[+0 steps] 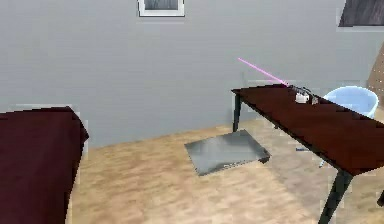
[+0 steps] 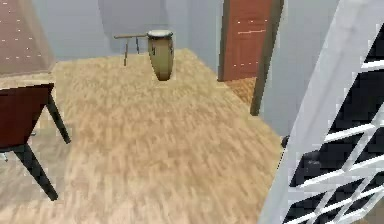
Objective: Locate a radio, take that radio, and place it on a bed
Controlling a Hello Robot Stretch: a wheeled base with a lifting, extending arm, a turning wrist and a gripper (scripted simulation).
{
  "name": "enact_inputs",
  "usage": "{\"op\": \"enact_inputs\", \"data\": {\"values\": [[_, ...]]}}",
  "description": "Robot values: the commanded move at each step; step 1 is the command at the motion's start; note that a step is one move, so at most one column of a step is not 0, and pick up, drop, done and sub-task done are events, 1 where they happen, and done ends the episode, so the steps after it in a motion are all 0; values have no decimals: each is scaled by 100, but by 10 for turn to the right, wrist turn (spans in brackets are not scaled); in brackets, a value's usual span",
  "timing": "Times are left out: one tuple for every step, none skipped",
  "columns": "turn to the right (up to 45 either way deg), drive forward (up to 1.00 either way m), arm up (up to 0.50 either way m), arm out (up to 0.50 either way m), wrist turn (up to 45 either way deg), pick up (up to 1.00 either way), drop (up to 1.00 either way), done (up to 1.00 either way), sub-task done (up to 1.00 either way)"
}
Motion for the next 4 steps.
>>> {"op": "enact_inputs", "data": {"values": [[450,0,0,0,0,0,0,0,0],[180,0,0,0,0,0,0,0,0],[0,15,0,0,0,0,0,0,0],[60,0,0,0,0,0,0,0,0]]}}
